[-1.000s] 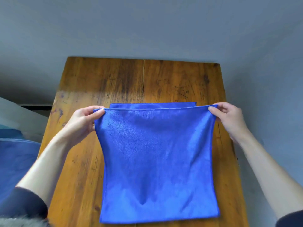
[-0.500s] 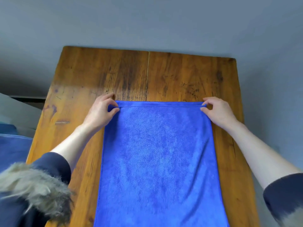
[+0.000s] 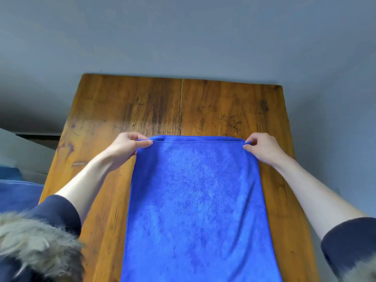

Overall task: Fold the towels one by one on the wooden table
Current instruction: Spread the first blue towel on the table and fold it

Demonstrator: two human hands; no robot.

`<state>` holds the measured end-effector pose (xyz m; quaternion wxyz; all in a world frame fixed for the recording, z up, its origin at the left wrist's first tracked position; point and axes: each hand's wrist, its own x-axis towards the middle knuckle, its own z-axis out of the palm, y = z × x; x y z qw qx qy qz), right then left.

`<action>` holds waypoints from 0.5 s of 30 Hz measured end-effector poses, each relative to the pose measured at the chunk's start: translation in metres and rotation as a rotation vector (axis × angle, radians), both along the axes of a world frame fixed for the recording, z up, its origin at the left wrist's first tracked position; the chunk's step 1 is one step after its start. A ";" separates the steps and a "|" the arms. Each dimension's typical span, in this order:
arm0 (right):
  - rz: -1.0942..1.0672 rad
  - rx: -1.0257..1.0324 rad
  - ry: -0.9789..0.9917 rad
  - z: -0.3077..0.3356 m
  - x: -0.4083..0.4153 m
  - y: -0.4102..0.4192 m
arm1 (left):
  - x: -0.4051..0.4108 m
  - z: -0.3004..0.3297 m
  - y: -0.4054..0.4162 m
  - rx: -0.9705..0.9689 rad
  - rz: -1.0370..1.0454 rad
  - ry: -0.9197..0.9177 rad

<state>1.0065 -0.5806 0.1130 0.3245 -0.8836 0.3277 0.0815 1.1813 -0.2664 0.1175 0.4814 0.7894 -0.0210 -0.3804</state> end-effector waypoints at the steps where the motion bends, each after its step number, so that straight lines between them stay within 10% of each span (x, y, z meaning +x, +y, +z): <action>1: -0.019 -0.002 -0.002 0.005 -0.002 0.002 | -0.001 0.005 0.002 -0.033 0.010 0.030; 15: -0.237 0.060 -0.326 0.245 -0.060 0.046 | -0.001 0.217 0.059 -0.361 -0.120 -0.221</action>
